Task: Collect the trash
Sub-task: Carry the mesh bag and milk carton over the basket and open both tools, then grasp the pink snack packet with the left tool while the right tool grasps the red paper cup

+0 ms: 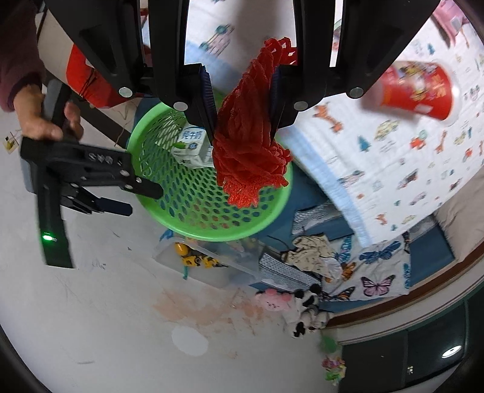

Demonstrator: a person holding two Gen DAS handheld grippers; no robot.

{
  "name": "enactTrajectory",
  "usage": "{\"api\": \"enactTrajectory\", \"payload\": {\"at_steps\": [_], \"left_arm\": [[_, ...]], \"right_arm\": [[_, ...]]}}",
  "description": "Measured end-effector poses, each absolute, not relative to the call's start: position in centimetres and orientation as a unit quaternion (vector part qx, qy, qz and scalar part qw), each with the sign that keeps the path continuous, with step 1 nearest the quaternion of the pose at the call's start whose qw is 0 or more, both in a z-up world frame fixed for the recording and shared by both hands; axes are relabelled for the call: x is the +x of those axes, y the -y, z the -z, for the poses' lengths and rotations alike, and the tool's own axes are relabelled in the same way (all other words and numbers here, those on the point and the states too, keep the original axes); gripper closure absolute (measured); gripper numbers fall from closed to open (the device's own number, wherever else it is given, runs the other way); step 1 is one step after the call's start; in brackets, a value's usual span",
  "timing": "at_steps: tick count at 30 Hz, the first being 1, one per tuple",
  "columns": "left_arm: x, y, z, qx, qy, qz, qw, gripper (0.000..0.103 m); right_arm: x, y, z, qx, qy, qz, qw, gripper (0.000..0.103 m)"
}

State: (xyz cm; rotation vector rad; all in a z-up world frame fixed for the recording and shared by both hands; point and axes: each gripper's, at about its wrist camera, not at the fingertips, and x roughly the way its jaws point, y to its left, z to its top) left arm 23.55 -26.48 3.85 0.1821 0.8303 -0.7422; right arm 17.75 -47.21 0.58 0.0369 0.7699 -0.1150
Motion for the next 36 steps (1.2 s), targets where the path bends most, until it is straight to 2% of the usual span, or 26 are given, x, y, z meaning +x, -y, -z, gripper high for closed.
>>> {"api": "enactTrajectory", "payload": {"at_steps": [7,9,10,11,21,36], "left_arm": [[24.6,30.9,-1.8,0.093,-0.421,0.36,0.828,0.071],[24.8,31.7,-1.3,0.09,-0.426,0.362,0.824,0.061],[24.8,32.0,-1.2,0.089,-0.426,0.36,0.825,0.047],[24.8,32.2,-1.1,0.087,-0.424,0.36,0.827,0.042],[24.7,30.7,-0.9,0.069,-0.427,0.353,0.83,0.041],[22.5,17.1,-0.4,0.033,-0.42,0.267,0.867,0.037]], "right_arm": [[15.1,48.6,-0.7,0.034,-0.363,0.056,0.929,0.02],[14.5,48.8,-0.7,0.036,-0.361,0.056,0.93,0.019],[14.2,49.0,-0.7,0.038,-0.36,0.057,0.93,0.019],[14.1,49.1,-0.8,0.039,-0.36,0.056,0.93,0.019],[13.2,48.6,-0.6,0.048,-0.362,0.046,0.93,0.019],[15.6,39.5,-0.2,0.011,-0.37,-0.055,0.927,0.014]]}}
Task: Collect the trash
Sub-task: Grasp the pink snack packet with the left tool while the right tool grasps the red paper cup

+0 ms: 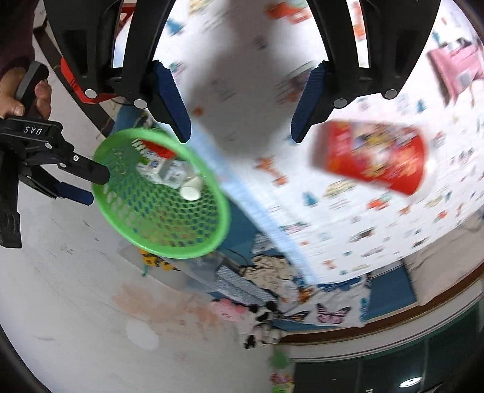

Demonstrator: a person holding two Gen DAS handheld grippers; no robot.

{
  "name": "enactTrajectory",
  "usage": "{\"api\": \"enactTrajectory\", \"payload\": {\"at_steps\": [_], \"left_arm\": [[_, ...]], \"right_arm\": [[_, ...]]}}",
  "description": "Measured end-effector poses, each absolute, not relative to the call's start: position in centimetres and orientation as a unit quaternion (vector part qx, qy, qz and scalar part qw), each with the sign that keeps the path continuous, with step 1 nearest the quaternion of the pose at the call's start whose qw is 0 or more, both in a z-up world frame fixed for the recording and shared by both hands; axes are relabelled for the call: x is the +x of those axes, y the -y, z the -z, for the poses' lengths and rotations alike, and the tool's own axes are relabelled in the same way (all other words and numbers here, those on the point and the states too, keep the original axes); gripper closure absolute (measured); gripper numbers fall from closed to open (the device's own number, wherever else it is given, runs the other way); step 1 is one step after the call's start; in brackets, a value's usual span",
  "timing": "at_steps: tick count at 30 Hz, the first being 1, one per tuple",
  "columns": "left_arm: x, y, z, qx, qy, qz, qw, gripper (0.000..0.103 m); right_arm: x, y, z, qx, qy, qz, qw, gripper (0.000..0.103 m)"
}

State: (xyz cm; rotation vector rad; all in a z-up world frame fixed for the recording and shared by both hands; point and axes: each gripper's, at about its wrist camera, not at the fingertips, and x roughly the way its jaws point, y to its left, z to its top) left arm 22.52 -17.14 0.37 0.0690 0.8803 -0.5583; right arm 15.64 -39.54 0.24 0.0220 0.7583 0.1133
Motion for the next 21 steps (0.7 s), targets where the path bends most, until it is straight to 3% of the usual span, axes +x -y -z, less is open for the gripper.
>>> {"api": "enactTrajectory", "payload": {"at_steps": [9,13,21], "left_arm": [[21.2,8.3,0.5,0.029,-0.422,0.203,0.883,0.037],[20.5,4.4,0.8,0.041,-0.422,0.176,0.888,0.03],[20.4,-2.7,1.4,0.079,-0.428,0.13,0.891,0.027]], "right_arm": [[18.5,32.5,-0.2,-0.03,-0.376,-0.124,0.918,0.013],[19.8,29.7,-0.2,-0.043,-0.382,-0.154,0.91,0.012],[22.9,24.0,0.4,-0.072,-0.404,-0.211,0.887,0.011]]}}
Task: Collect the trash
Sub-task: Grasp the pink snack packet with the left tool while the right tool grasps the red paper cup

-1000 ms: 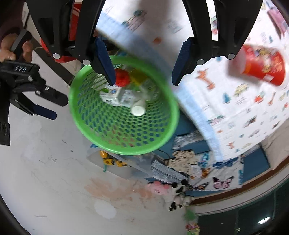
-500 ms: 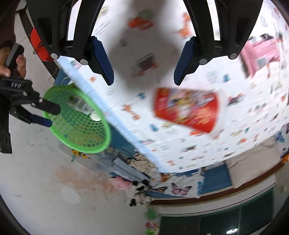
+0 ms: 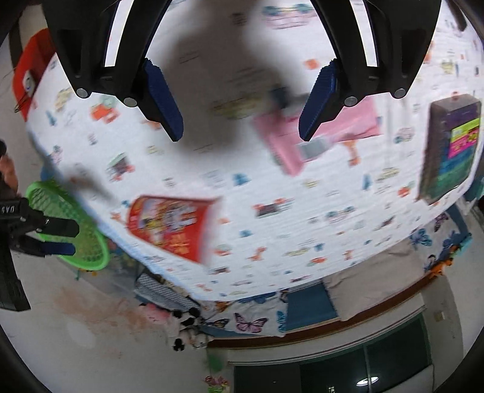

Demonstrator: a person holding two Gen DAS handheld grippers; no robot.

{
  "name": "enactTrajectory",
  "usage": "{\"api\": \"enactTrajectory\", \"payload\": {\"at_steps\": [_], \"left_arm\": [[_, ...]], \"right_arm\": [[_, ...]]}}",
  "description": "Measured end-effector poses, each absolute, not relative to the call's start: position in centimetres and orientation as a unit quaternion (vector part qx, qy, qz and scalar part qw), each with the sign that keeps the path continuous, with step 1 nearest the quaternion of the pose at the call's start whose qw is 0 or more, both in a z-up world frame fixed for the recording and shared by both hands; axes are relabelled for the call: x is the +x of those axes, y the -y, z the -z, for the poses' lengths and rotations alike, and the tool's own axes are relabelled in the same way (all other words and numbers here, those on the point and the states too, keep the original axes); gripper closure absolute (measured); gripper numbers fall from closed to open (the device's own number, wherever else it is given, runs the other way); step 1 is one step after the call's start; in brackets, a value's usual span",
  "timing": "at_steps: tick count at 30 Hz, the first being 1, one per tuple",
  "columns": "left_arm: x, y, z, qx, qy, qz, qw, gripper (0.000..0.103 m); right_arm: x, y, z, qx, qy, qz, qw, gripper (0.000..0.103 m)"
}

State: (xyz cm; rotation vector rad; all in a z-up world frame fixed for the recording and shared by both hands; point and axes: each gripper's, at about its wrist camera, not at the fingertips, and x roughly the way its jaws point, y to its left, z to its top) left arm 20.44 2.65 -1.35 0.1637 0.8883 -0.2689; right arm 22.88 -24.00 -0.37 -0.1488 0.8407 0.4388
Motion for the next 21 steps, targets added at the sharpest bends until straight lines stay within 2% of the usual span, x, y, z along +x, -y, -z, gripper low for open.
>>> {"api": "enactTrajectory", "payload": {"at_steps": [8,21], "left_arm": [[21.2,-6.2,2.0,0.128,-0.428,0.135,0.884,0.015],[22.7,-8.2,4.0,0.208,-0.439,0.182,0.855,0.01]], "right_arm": [[26.5,18.1,1.4,-0.136,-0.434,-0.26,0.852,0.011],[30.9,11.4,5.2,-0.267,-0.461,-0.285,0.797,0.009]]}}
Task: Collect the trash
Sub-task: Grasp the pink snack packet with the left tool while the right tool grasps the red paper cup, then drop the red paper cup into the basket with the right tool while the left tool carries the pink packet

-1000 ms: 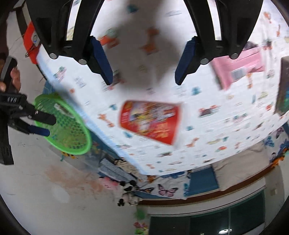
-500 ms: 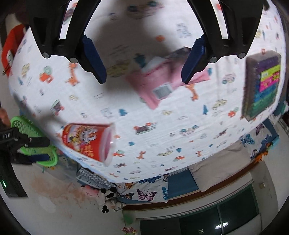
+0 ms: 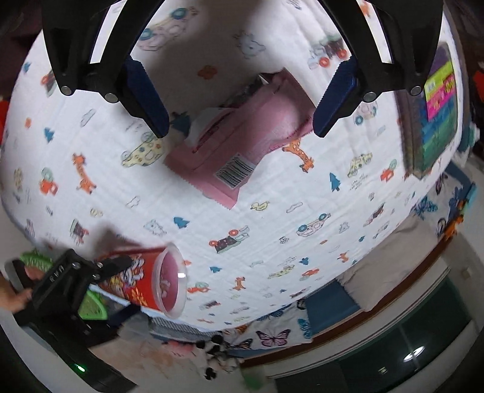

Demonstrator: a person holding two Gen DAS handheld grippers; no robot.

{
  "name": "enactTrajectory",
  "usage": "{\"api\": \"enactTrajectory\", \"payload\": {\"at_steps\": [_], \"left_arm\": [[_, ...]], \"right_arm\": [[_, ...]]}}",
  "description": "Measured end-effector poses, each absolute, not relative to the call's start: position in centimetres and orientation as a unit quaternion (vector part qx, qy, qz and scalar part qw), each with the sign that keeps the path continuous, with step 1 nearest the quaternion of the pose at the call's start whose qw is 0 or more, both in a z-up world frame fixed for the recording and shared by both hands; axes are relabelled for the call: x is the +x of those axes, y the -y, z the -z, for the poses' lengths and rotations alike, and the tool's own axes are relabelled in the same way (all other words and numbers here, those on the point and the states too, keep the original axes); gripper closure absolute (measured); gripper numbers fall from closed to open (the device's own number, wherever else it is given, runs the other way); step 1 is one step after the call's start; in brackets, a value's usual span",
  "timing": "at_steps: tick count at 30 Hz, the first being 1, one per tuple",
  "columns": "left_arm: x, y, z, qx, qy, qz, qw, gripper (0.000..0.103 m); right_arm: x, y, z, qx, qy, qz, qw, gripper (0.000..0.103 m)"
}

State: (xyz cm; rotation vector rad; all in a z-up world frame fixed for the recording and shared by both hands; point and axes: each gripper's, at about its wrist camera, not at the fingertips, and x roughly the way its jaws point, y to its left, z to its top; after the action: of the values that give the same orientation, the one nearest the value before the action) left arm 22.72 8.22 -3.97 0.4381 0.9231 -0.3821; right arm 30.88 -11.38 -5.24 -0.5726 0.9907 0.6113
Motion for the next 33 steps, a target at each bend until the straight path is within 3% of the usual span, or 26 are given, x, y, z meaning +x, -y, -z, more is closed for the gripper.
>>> {"api": "enactTrajectory", "payload": {"at_steps": [8,12,15,23,33], "left_arm": [[24.6,-8.1,5.5,0.231,-0.447,0.216,0.837,0.01],[25.2,-7.8,6.3,0.233,-0.45,0.231,0.831,0.01],[25.4,-7.6,6.8,0.232,-0.451,0.239,0.828,0.011],[25.2,-7.3,6.7,0.199,-0.45,0.257,0.831,0.042],[24.4,-6.6,6.3,0.166,-0.45,0.244,0.843,0.063]], "right_arm": [[32.1,10.0,6.4,-0.273,-0.471,-0.282,0.79,0.011],[31.9,9.6,6.6,-0.28,-0.47,-0.276,0.79,0.02],[31.7,9.9,6.4,-0.266,-0.469,-0.274,0.797,0.021],[30.5,12.4,4.2,-0.203,-0.458,-0.26,0.825,0.022],[27.0,16.1,1.9,-0.149,-0.441,-0.243,0.851,0.024]]}}
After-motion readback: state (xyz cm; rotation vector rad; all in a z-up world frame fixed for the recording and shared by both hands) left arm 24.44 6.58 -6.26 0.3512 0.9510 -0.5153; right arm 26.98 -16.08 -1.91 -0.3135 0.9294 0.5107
